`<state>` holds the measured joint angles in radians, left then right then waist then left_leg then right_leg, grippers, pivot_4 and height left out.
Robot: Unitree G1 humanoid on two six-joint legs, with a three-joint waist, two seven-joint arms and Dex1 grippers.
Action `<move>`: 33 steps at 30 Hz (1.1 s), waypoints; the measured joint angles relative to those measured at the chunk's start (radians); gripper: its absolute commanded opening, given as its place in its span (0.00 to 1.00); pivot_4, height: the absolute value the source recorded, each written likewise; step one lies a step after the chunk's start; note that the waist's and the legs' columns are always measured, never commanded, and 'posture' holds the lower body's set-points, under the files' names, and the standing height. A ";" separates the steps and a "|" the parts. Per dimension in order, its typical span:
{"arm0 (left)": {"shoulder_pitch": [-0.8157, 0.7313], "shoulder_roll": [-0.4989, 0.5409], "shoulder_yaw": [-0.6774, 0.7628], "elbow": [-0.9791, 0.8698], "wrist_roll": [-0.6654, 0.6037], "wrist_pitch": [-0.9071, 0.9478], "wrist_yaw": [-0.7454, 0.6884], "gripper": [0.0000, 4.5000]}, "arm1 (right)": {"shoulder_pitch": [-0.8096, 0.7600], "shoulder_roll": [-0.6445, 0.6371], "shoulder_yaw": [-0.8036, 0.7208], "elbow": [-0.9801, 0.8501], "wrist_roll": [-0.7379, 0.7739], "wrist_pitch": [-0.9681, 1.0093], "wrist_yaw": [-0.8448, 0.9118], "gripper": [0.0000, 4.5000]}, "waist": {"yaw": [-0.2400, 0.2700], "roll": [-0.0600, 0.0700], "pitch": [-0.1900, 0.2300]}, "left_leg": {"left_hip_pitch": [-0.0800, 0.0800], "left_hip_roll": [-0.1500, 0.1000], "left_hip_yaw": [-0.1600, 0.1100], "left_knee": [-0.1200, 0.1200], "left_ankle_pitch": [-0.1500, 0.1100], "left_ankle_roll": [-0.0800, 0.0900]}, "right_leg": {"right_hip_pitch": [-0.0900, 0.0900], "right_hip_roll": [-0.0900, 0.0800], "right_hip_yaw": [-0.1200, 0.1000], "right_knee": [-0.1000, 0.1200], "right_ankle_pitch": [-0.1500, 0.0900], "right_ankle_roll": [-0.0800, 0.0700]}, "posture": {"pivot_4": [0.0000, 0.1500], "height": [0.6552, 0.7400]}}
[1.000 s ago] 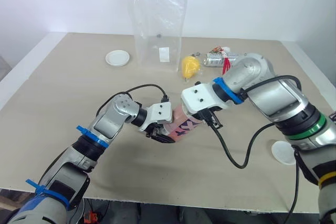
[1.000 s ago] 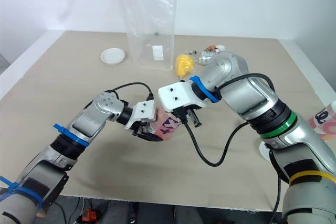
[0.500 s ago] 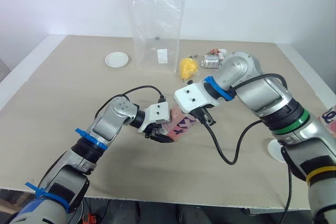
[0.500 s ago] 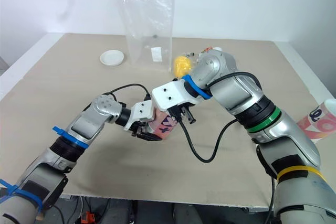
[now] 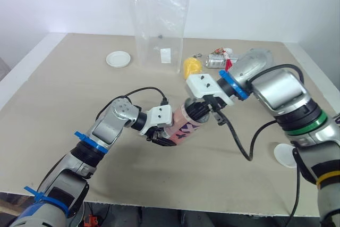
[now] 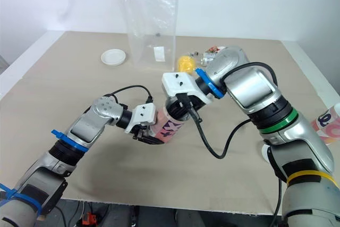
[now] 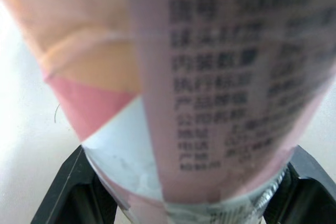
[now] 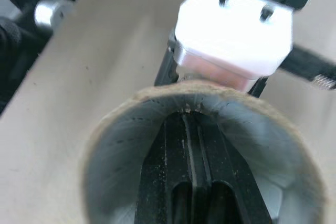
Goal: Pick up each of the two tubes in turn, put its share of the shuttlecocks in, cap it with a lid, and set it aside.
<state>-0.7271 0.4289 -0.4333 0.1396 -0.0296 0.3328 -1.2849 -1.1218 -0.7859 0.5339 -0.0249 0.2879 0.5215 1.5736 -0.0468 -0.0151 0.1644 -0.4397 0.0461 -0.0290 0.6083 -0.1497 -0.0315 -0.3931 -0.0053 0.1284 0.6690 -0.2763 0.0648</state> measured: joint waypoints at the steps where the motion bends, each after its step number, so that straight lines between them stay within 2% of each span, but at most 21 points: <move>1: 0.000 0.000 0.000 0.000 0.000 -0.001 0.000 0.65 | -0.002 -0.008 -0.004 -0.001 0.005 -0.001 0.000 0.01 | 0.000 0.000 0.000 | 0.000 0.000 0.000 0.000 0.000 0.000 | 0.000 0.000 0.000 0.000 0.000 0.001 | 1.00 1.00; 11: 0.010 -0.002 0.008 0.005 -0.001 -0.027 0.013 0.65 | 0.002 -0.133 -0.136 -0.011 0.070 0.041 0.000 0.01 | 0.001 0.000 0.001 | 0.000 0.000 0.000 0.000 0.000 0.000 | 0.000 0.000 0.000 0.000 -0.002 0.004 | 1.00 1.00; 16: 0.056 -0.033 0.051 0.037 -0.029 -0.073 0.054 0.65 | 0.112 -0.227 -0.367 -0.057 0.199 0.214 -0.047 0.01 | 0.005 0.000 0.001 | 0.000 -0.001 0.000 0.000 0.000 0.000 | 0.002 -0.002 0.000 -0.002 -0.002 0.005 | 1.00 1.00; 17: 0.059 -0.036 0.055 0.040 -0.032 -0.074 0.058 0.65 | 0.116 -0.227 -0.375 -0.061 0.204 0.221 -0.050 0.01 | 0.005 0.000 0.001 | 0.000 -0.001 -0.001 0.000 0.000 0.000 | 0.003 -0.002 -0.001 -0.001 -0.002 0.005 | 1.00 1.00; 21: 0.130 -0.119 0.132 0.091 -0.090 -0.122 0.148 0.65 | 0.352 -0.193 -0.650 -0.215 0.371 0.416 -0.244 0.01 | 0.009 0.000 0.001 | -0.002 -0.001 -0.002 0.001 0.000 0.000 | 0.002 -0.002 -0.002 -0.002 -0.002 0.005 | 1.00 1.00; 24: 0.174 -0.160 0.169 0.098 -0.119 -0.168 0.188 0.65 | 0.529 -0.101 -0.830 -0.338 0.452 0.507 -0.425 0.01 | 0.012 0.000 0.001 | -0.003 -0.001 -0.004 0.001 0.000 0.000 | 0.002 -0.001 -0.002 -0.001 -0.001 0.006 | 1.00 1.00; 29: 0.220 -0.189 0.163 0.108 -0.126 -0.273 0.208 0.65 | 0.727 -0.027 -0.984 -0.457 0.486 0.530 -0.641 0.01 | 0.011 0.000 0.001 | -0.002 -0.001 -0.004 0.001 0.000 0.000 | 0.003 0.000 -0.001 -0.002 -0.001 0.008 | 1.00 1.00; 30: 0.236 -0.204 0.155 0.114 -0.124 -0.308 0.209 0.65 | 0.815 0.006 -1.023 -0.488 0.469 0.516 -0.697 0.01 | 0.015 0.000 0.001 | -0.002 -0.002 -0.005 0.001 0.000 0.000 | 0.004 0.000 -0.002 -0.003 -0.001 0.008 | 1.00 1.00; 33: 0.255 -0.214 0.138 0.142 -0.105 -0.377 0.215 0.65 | 0.946 0.057 -1.043 -0.496 0.444 0.513 -0.787 0.01 | 0.015 0.002 0.002 | -0.004 -0.003 -0.002 0.002 0.001 0.000 | 0.002 -0.001 0.001 -0.002 0.000 0.010 | 1.00 1.00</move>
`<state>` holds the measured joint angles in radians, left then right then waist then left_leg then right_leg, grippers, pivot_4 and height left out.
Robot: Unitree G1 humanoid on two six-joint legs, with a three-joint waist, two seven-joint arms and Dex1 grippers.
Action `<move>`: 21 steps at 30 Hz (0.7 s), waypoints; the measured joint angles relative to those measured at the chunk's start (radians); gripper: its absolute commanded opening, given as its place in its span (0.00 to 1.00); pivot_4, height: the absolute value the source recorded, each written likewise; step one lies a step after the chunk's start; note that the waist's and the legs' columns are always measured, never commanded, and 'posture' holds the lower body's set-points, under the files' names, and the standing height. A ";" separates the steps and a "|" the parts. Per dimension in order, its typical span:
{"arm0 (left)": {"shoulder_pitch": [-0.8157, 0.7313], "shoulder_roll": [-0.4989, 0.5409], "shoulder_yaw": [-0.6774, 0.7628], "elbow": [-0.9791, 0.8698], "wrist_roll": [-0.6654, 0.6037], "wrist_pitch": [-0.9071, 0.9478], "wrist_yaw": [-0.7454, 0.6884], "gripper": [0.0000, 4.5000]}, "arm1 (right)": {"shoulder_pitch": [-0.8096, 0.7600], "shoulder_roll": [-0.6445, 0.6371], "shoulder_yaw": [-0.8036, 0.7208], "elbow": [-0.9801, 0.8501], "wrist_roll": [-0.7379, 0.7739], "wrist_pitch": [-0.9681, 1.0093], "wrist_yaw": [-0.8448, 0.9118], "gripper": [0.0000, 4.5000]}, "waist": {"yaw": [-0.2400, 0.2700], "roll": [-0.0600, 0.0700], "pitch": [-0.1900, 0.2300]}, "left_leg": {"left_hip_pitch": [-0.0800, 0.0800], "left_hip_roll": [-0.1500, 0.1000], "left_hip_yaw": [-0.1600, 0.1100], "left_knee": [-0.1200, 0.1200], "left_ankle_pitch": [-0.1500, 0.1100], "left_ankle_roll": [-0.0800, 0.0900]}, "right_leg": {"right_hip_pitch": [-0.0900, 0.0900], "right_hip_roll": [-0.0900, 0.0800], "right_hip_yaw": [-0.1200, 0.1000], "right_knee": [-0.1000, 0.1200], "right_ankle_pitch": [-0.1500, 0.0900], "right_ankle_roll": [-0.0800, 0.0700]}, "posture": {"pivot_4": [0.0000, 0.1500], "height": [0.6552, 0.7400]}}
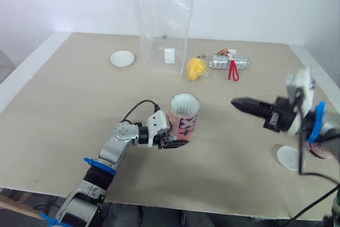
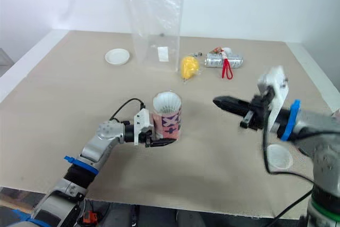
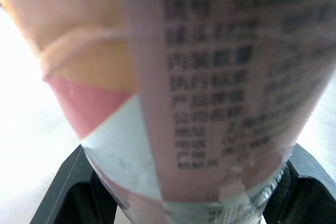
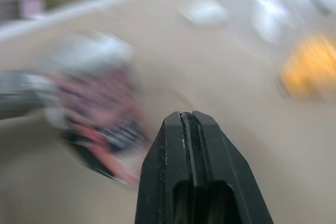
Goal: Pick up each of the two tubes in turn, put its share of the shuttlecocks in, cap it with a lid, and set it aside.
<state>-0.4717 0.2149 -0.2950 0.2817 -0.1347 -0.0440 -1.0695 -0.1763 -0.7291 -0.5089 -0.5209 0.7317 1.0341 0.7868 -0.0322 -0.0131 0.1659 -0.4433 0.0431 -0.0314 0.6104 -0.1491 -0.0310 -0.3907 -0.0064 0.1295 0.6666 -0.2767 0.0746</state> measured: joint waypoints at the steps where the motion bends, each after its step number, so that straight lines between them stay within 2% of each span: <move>1: -0.002 0.001 -0.005 0.011 0.008 -0.025 0.001 0.65 | 0.017 0.006 -0.008 -0.008 0.000 0.000 -0.026 0.01 | 0.000 0.001 0.000 | 0.000 0.000 0.000 0.001 0.000 0.000 | 0.000 0.000 0.000 0.000 0.000 0.000 | 1.00 1.00; 10: -0.030 0.000 -0.033 0.093 0.042 -0.158 -0.008 0.65 | 0.231 -0.002 -0.089 -0.054 -0.015 -0.046 -0.110 0.01 | -0.002 0.001 0.000 | 0.002 0.000 0.001 0.001 0.001 0.001 | 0.002 0.000 0.000 0.000 -0.001 -0.003 | 1.00 1.00; 14: -0.038 0.000 -0.039 0.107 0.046 -0.177 -0.009 0.65 | 0.255 -0.029 -0.092 -0.045 -0.023 -0.067 -0.107 0.01 | -0.003 0.000 0.000 | 0.002 0.000 0.001 0.001 0.001 0.001 | 0.002 0.000 0.001 0.000 -0.001 -0.003 | 1.00 1.00; 21: -0.049 -0.011 -0.046 0.121 0.046 -0.176 -0.009 0.65 | 0.359 -0.147 -0.117 -0.013 -0.046 -0.054 -0.070 0.01 | 0.000 0.000 0.000 | 0.002 -0.001 0.001 0.001 0.001 0.001 | 0.003 -0.001 0.001 -0.001 -0.001 -0.004 | 1.00 1.00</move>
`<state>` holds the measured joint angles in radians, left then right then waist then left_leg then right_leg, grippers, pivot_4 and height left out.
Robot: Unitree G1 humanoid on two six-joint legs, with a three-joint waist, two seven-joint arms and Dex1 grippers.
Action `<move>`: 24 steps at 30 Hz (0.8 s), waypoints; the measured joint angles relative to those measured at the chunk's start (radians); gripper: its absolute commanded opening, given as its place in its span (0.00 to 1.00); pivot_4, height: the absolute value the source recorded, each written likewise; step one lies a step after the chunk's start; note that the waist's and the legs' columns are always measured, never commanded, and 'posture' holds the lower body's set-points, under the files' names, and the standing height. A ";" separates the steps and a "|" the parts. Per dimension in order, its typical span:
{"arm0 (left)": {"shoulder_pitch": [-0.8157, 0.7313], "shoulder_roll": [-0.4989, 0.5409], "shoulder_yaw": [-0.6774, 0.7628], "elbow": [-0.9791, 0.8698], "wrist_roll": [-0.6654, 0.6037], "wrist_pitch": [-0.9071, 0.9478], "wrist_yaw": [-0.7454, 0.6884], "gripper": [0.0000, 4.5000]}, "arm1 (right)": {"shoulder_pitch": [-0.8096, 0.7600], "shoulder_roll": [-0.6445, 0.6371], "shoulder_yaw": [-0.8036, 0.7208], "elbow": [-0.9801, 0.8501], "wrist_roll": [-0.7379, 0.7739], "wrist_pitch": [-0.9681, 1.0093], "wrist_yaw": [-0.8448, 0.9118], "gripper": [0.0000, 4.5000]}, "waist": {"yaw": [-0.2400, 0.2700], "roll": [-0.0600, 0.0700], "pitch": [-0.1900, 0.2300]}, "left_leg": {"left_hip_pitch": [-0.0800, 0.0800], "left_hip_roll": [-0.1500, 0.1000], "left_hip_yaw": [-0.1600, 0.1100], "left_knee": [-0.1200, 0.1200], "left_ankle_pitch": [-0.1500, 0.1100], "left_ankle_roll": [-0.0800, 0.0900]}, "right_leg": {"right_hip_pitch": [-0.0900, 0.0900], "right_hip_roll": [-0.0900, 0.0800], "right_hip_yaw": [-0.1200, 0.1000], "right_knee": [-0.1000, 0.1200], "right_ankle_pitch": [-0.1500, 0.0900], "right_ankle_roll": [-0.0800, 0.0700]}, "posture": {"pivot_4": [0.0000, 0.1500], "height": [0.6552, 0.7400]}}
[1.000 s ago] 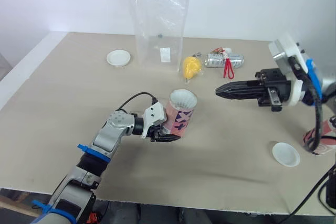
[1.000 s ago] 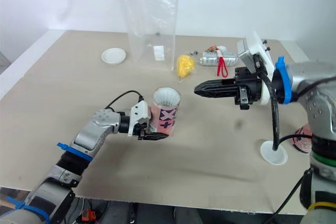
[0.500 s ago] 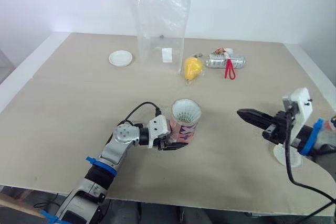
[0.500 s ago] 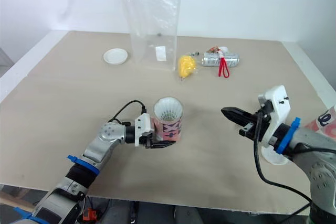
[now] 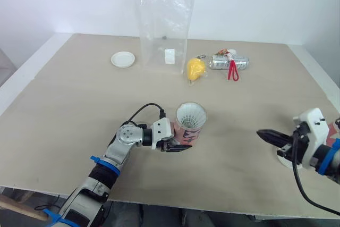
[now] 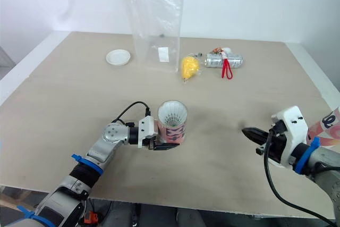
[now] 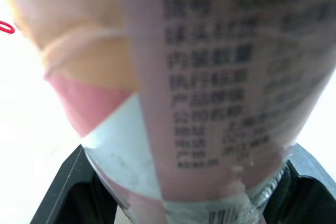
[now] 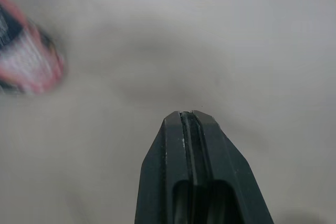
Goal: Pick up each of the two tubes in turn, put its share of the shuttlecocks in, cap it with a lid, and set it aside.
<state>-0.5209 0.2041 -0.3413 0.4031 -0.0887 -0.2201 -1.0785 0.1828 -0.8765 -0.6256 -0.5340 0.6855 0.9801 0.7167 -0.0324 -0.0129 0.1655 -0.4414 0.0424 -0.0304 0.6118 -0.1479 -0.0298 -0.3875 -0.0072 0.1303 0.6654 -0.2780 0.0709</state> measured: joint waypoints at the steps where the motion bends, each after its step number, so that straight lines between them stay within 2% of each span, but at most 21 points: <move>1: 0.000 0.000 -0.002 0.000 0.000 0.000 0.000 0.65 | 0.008 -0.010 -0.011 0.007 0.002 0.016 0.001 0.07 | 0.000 0.000 0.000 | 0.000 0.000 0.000 0.000 0.000 0.000 | 0.000 0.000 0.000 0.000 0.000 0.000 | 1.00 1.00; 4: -0.001 -0.002 -0.005 0.001 0.000 0.001 0.001 0.65 | 0.038 -0.034 -0.042 0.016 0.010 0.059 0.006 0.31 | 0.000 0.000 0.000 | 0.000 0.000 0.000 0.000 0.000 0.000 | 0.000 0.000 0.000 0.000 0.000 0.000 | 1.00 1.00; 5: -0.001 -0.002 -0.006 0.001 0.000 0.001 0.001 0.65 | 0.062 -0.050 -0.048 0.016 0.006 0.062 0.017 0.44 | 0.001 0.000 0.000 | 0.000 0.000 0.000 0.000 0.000 0.000 | 0.000 0.000 0.000 0.000 0.000 0.000 | 1.00 1.00; 7: -0.001 -0.002 -0.006 0.001 0.000 0.002 0.001 0.65 | 0.126 -0.095 -0.056 0.018 -0.020 0.069 0.044 0.63 | 0.001 0.000 0.000 | 0.000 0.000 0.000 0.000 0.000 0.000 | 0.000 0.000 0.000 0.000 0.000 0.000 | 1.00 1.00; 10: -0.002 -0.003 -0.007 0.001 0.000 0.004 0.003 0.65 | 0.140 -0.114 -0.064 0.023 -0.036 0.069 0.051 0.95 | 0.000 0.000 0.000 | 0.000 0.000 0.000 0.000 0.000 0.000 | 0.000 0.000 0.000 0.000 0.000 0.000 | 1.00 1.00; 11: -0.001 -0.004 -0.007 0.001 0.001 0.005 0.004 0.65 | 0.142 -0.119 -0.067 0.028 -0.045 0.067 0.056 0.98 | 0.000 -0.001 0.000 | 0.000 0.000 0.000 0.000 0.000 0.000 | 0.000 0.000 0.000 0.000 0.000 0.000 | 1.00 1.00; 24: 0.005 -0.009 -0.010 -0.006 0.001 0.011 0.015 0.65 | 0.127 -0.145 0.001 0.088 -0.125 0.031 0.077 0.98 | 0.001 -0.001 0.000 | 0.000 0.000 0.000 0.000 0.000 0.000 | 0.000 0.000 0.000 -0.001 0.000 0.000 | 1.00 1.00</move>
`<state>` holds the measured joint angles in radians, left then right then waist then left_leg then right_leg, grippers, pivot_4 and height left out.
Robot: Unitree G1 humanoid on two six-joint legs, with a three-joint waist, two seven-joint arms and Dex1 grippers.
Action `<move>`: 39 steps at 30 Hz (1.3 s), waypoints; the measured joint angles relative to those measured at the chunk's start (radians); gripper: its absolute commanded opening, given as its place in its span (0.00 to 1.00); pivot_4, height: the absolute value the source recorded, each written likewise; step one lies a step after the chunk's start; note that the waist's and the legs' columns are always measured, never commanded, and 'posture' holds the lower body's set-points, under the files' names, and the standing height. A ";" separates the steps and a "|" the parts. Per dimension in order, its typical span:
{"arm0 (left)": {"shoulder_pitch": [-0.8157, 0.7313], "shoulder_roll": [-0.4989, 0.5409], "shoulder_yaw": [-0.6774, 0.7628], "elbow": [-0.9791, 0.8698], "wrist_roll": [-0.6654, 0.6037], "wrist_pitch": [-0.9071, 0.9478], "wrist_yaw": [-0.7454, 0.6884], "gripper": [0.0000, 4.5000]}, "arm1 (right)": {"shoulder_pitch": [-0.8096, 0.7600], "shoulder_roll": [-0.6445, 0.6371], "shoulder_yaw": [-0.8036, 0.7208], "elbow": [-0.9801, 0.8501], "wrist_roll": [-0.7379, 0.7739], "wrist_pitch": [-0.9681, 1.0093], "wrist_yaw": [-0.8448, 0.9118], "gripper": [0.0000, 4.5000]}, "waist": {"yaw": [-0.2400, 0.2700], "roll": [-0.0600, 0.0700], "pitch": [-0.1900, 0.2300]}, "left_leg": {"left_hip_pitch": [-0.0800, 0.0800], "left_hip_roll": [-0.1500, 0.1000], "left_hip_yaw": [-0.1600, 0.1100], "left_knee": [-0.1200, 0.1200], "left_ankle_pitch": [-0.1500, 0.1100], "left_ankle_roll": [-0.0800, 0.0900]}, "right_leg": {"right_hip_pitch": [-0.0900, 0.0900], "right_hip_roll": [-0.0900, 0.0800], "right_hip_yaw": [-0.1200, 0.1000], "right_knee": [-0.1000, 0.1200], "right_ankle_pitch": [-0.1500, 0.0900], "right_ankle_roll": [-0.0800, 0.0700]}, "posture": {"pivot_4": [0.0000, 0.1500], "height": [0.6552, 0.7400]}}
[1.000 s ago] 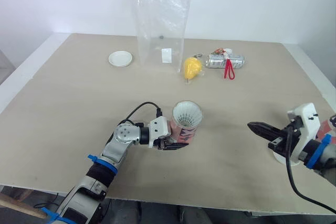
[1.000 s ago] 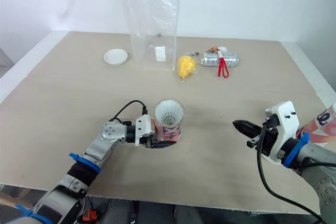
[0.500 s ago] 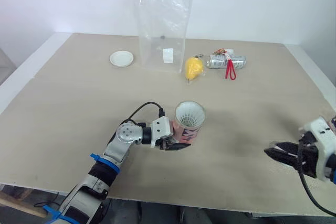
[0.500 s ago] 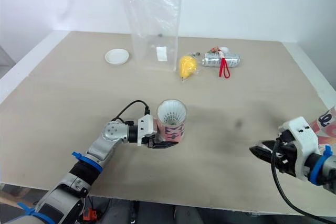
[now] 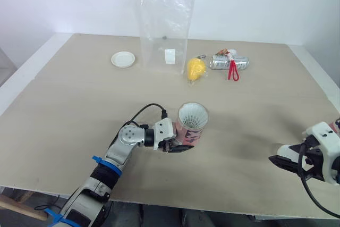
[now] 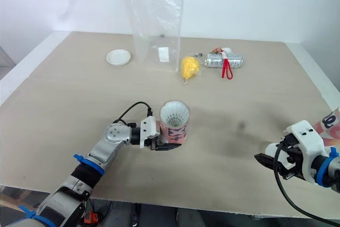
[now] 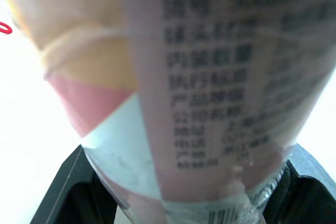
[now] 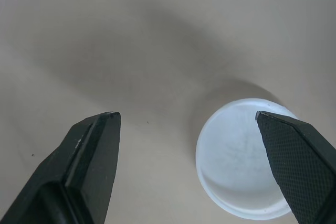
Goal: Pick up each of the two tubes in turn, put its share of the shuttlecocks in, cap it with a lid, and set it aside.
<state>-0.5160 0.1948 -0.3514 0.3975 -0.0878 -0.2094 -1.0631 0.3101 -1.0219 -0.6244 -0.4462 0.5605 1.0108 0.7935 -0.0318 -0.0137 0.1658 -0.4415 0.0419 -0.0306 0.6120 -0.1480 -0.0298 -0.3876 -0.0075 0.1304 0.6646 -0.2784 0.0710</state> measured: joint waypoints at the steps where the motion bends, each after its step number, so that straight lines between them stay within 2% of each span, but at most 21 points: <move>1: 0.003 0.000 0.000 -0.004 0.000 0.000 0.003 0.65 | 0.008 -0.005 0.007 0.000 -0.006 -0.003 0.008 0.98 | 0.000 0.000 0.000 | 0.000 0.000 0.000 0.000 0.000 0.000 | 0.000 0.000 0.000 0.000 0.000 0.000 | 1.00 1.00; 11: 0.012 0.001 -0.001 -0.024 0.001 0.021 0.009 0.65 | 0.044 -0.037 0.041 0.023 -0.060 -0.024 0.060 0.98 | 0.000 0.000 0.000 | 0.000 0.000 0.000 0.000 0.000 0.000 | 0.000 0.000 0.000 0.000 0.000 0.000 | 1.00 1.00; 15: 0.015 0.000 -0.002 -0.027 0.001 0.021 0.009 0.65 | 0.044 -0.041 0.091 0.063 -0.100 -0.074 0.080 0.75 | 0.000 0.000 0.000 | 0.000 0.000 0.000 0.000 0.000 0.000 | 0.000 0.000 0.000 0.000 -0.001 0.000 | 1.00 1.00; 16: 0.015 0.000 -0.002 -0.027 0.001 0.021 0.009 0.65 | 0.044 -0.043 0.096 0.066 -0.105 -0.079 0.081 0.63 | 0.000 0.000 0.000 | 0.000 0.000 0.000 0.000 0.000 0.000 | 0.000 0.000 0.000 0.000 -0.001 0.000 | 1.00 1.00; 17: 0.015 0.000 -0.002 -0.027 0.001 0.021 0.009 0.65 | 0.043 -0.047 0.105 0.073 -0.113 -0.089 0.086 0.57 | 0.000 0.000 0.000 | 0.000 0.000 0.000 0.000 0.000 0.000 | 0.000 0.000 0.000 0.000 -0.001 0.000 | 1.00 1.00; 18: 0.015 0.000 -0.002 -0.027 0.001 0.021 0.009 0.65 | 0.041 -0.051 0.112 0.082 -0.119 -0.100 0.093 0.44 | 0.000 0.000 0.000 | 0.000 0.000 0.000 0.000 0.000 0.000 | 0.000 0.000 0.000 0.000 -0.001 0.000 | 1.00 1.00; 21: 0.015 0.000 -0.002 -0.027 0.001 0.021 0.009 0.65 | 0.026 -0.060 0.136 0.098 -0.137 -0.128 0.106 0.14 | 0.000 0.000 0.000 | 0.000 0.000 0.000 0.000 0.000 0.000 | 0.000 0.000 0.000 0.000 -0.001 0.000 | 1.00 1.00; 22: 0.015 -0.001 -0.002 -0.027 0.001 0.021 0.009 0.65 | 0.018 -0.066 0.146 0.105 -0.144 -0.138 0.110 0.05 | 0.000 0.000 0.000 | 0.000 0.000 0.000 0.000 0.000 0.000 | 0.000 0.000 0.000 0.000 -0.001 0.000 | 1.00 1.00; 23: 0.015 -0.001 -0.002 -0.027 0.001 0.022 0.010 0.65 | 0.012 -0.071 0.152 0.111 -0.151 -0.148 0.114 0.02 | 0.000 0.000 0.000 | 0.000 0.000 0.000 0.000 0.000 0.000 | 0.000 0.000 0.000 0.000 -0.001 0.000 | 1.00 1.00; 36: 0.017 -0.004 -0.002 -0.027 0.002 0.022 0.016 0.65 | -0.060 -0.111 0.195 0.159 -0.181 -0.249 0.208 0.02 | 0.000 0.000 0.000 | 0.000 0.000 0.000 0.000 0.000 0.000 | 0.000 0.000 0.000 0.000 0.000 0.000 | 1.00 1.00; 39: 0.015 -0.007 -0.002 -0.023 0.002 0.020 0.016 0.65 | -0.133 -0.151 0.203 0.147 -0.169 -0.283 0.263 0.02 | -0.001 0.000 0.000 | 0.000 0.000 0.000 0.001 0.000 0.000 | 0.000 0.000 0.000 0.000 0.000 0.001 | 1.00 1.00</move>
<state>-0.5012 0.1879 -0.3531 0.3746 -0.0859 -0.1889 -1.0468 0.1771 -1.1726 -0.4219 -0.2989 0.3915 0.7280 1.0568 -0.0327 -0.0134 0.1656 -0.4412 0.0416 -0.0303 0.6127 -0.1480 -0.0300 -0.3873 -0.0077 0.1305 0.6645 -0.2785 0.0716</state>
